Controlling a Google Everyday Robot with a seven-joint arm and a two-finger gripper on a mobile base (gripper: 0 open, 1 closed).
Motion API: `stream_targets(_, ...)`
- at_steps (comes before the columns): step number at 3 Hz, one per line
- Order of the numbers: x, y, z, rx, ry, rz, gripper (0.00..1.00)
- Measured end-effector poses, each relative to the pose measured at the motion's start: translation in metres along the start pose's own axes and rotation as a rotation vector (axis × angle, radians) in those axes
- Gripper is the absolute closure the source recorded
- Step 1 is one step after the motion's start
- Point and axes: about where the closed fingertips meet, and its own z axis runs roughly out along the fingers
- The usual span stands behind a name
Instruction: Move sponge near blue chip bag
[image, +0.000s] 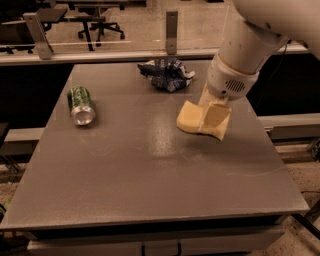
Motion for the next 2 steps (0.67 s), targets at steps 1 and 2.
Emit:
stream_targets(1,0.002,-0.046,0.002,0.03,-0.034,0.042,1.0)
stream_targets(2,0.006,-0.087,0.012,0.051,-0.065,0.075,1.0)
